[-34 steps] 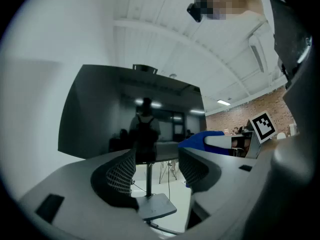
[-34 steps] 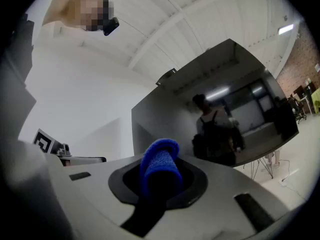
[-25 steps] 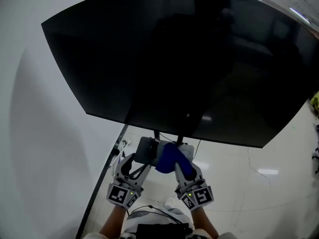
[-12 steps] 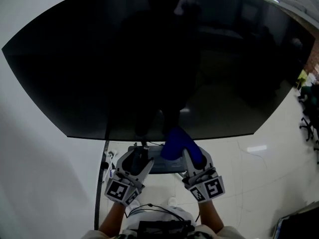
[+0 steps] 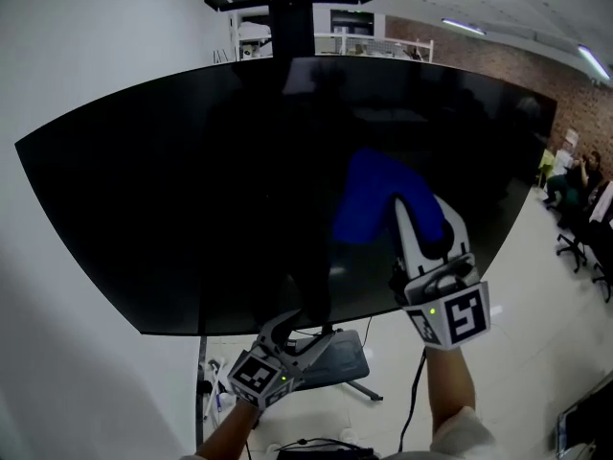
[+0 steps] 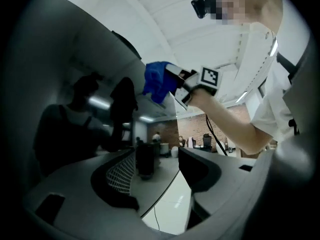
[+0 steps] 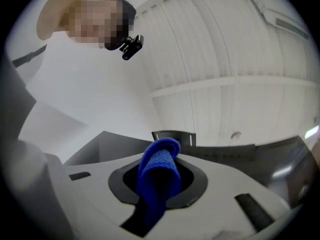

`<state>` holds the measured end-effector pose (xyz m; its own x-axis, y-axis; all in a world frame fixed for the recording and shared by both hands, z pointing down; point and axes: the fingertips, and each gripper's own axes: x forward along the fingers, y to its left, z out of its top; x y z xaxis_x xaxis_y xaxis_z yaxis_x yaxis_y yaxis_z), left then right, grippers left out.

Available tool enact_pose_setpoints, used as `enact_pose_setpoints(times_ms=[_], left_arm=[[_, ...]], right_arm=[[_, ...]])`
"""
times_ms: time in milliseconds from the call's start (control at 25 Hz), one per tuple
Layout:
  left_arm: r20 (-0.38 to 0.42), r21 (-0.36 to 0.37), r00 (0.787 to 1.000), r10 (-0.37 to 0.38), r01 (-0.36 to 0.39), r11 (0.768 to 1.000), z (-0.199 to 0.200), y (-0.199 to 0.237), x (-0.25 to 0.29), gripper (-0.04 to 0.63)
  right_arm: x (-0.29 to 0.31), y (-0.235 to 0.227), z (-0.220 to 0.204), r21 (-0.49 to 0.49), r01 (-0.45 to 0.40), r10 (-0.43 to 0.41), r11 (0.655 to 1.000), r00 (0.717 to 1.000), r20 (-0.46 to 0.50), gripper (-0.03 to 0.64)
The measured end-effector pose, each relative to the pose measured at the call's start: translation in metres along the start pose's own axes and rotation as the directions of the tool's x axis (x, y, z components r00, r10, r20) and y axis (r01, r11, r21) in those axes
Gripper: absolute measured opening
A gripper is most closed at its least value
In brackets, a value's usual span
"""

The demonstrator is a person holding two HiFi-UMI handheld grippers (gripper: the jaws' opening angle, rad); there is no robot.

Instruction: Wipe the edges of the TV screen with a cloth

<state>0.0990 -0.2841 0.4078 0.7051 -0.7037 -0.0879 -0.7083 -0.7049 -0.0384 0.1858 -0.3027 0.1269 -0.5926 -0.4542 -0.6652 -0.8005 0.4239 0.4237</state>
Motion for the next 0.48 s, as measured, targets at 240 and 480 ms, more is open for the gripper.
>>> enact_pose_setpoints(times_ms=[240, 480], left_arm=[[0.005, 0.081, 0.99, -0.141, 0.14, 0.987, 0.008, 0.008, 0.016, 0.244], [0.015, 0.037, 0.971, -0.237, 0.236, 0.971, 0.02, -0.003, 0.047, 0.244]], right_arm=[[0.126, -0.002, 0.076, -0.271, -0.058, 0.08, 0.961, 0.995, 0.067, 0.077], [0.211, 0.014, 0.053, -0.395, -0.101, 0.071, 0.913, 0.993, -0.091, 0.08]])
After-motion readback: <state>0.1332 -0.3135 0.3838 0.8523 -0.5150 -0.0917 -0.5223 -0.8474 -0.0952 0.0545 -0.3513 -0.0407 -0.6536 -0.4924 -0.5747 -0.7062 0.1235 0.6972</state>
